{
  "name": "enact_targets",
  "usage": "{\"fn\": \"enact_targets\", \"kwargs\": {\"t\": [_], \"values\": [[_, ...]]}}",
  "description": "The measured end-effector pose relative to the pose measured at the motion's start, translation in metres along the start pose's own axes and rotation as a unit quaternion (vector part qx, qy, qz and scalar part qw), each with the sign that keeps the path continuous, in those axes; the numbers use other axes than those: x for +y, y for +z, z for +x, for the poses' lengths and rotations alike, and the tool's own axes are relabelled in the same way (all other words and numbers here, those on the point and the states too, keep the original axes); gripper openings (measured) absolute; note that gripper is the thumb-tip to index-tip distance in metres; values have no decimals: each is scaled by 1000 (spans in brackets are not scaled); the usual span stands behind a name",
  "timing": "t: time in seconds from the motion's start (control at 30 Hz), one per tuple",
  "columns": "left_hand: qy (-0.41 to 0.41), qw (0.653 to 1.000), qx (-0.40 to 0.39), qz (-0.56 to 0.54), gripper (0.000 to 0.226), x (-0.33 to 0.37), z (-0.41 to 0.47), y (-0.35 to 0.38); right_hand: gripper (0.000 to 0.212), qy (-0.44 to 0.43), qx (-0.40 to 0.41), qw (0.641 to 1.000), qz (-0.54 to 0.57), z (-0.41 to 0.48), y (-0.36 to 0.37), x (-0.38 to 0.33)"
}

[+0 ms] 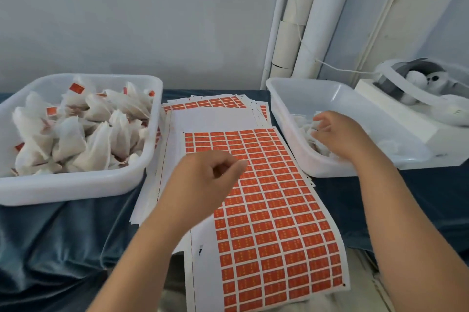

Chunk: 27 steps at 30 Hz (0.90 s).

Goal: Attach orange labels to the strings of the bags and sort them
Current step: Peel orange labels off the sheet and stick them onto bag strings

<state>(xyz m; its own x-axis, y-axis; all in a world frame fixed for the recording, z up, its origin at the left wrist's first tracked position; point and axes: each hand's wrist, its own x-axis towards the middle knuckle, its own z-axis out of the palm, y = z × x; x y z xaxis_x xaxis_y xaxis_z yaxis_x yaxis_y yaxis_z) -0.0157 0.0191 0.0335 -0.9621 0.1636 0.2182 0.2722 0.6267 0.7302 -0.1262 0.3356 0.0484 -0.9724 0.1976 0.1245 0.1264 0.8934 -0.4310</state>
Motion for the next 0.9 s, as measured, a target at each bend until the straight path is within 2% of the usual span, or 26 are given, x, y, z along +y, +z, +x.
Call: {"fn": "enact_targets", "kwargs": {"t": [0.07,0.1,0.2,0.4,0.6,0.7,0.8,0.9], "values": [[-19,998,-9,-54,36,-4,-9,8,49,10,-36,999,-26,14,7,-10],[-29,996,-11,-83,43,-6,-12,10,47,18,-59,998,-30,19,11,-12],[-54,989,3,-135,53,-14,-16,9,19,34,-88,994,-52,27,18,-11],[-69,981,18,-181,44,-23,-19,4,29,-16,63,998,-3,10,-6,-7],[-82,980,10,-181,49,-28,-23,13,39,-90,132,985,70,-29,-39,-28],[-82,979,-2,-187,48,-25,-26,16,33,-107,159,973,128,-53,-44,-40],[-70,982,-7,-176,46,-23,-31,18,24,-98,149,963,204,-83,-42,-53],[-53,984,-26,-168,41,-15,-39,16,23,-91,70,955,275,-111,-26,-65]]}}
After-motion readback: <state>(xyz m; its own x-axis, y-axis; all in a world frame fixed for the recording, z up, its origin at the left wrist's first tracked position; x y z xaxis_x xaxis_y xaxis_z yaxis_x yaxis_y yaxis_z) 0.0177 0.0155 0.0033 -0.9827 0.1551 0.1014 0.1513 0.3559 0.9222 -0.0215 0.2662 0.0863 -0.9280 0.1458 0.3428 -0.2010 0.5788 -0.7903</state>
